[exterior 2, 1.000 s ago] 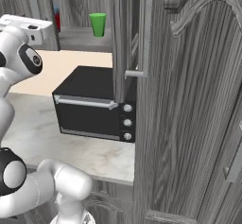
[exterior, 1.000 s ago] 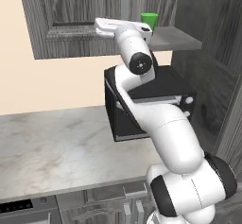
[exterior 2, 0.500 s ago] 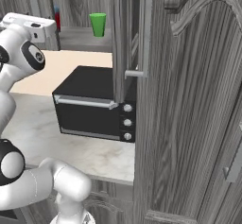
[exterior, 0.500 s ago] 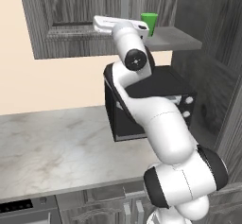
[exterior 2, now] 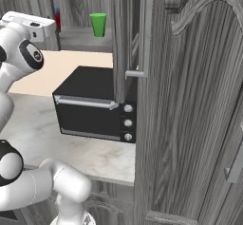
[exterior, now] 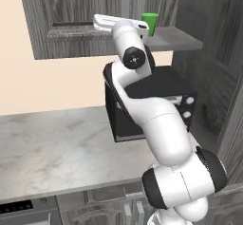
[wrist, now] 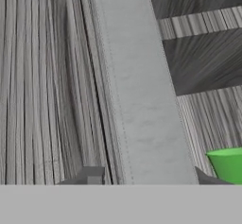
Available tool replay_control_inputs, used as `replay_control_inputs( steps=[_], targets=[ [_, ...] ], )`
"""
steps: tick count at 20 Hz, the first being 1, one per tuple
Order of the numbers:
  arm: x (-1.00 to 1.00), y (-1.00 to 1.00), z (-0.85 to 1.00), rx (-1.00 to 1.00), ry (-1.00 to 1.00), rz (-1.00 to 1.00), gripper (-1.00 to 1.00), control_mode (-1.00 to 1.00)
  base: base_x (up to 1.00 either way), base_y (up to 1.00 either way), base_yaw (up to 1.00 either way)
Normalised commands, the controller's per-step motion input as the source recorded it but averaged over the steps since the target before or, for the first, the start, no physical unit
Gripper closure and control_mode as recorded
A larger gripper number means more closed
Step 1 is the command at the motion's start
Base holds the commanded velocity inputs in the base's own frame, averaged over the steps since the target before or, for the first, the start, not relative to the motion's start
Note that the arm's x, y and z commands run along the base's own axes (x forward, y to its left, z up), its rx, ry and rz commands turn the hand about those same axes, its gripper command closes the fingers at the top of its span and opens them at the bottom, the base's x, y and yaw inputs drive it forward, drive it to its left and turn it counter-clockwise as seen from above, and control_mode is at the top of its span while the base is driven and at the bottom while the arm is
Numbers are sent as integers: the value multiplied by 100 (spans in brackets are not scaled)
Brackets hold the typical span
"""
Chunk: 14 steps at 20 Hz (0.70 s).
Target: Open the cabinet directly in front. Then move the liquor and the cup to the dining counter with the candle on it.
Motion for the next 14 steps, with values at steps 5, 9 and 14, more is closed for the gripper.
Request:
replay_control_inputs(
  steps=[5, 9, 14],
  targets=[
    [4, 0, 0, 0, 2, 0, 100, -100, 0, 0, 0],
    [0, 0, 0, 0, 0, 0, 100, -100, 0, 0, 0],
    [-33, 0, 0, 0, 2, 0, 100, -100, 0, 0, 0]
  ],
)
